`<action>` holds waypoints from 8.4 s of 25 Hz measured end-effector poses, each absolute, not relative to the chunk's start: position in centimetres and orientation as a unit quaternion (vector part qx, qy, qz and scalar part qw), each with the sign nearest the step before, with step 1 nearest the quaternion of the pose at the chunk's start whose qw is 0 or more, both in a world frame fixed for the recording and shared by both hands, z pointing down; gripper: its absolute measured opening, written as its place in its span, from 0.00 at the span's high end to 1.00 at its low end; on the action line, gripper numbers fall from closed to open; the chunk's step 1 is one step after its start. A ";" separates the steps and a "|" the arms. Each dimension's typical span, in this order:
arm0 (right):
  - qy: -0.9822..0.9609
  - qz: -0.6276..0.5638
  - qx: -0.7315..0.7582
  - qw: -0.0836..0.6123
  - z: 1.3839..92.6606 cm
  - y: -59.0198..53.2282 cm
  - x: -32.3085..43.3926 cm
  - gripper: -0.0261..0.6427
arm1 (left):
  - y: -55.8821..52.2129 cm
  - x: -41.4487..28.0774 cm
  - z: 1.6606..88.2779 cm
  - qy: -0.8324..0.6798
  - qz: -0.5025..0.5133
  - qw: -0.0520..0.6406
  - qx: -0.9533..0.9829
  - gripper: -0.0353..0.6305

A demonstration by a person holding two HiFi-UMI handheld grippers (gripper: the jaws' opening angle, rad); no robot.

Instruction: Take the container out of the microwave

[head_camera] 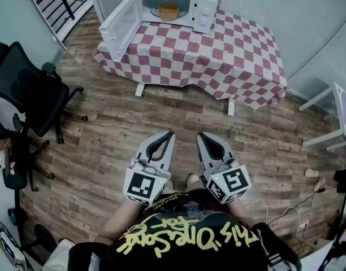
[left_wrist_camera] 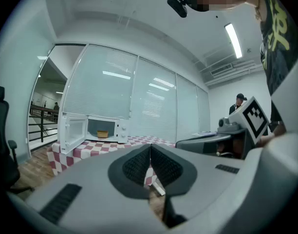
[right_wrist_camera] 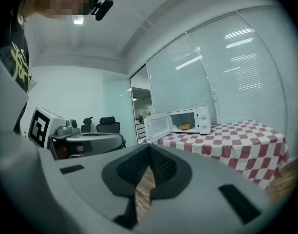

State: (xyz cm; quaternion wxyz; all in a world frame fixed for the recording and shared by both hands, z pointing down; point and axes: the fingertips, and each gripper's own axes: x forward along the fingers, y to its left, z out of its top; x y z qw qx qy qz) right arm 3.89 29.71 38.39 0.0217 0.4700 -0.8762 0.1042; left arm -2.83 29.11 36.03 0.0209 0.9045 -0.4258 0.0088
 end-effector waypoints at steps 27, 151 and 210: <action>-0.856 0.088 0.509 0.001 38.1 30.9 3.5 0.94 | 30.2 -4.2 37.5 -0.410 0.031 0.028 0.911 0.93; -0.888 0.083 0.452 0.006 35.8 -22.2 4.1 0.94 | -23.2 -3.2 35.8 -0.466 0.046 0.030 0.883 0.93; -0.878 0.072 0.468 0.067 41.5 -32.8 2.1 0.69 | -32.7 -7.4 40.7 -0.474 0.064 0.028 0.878 0.72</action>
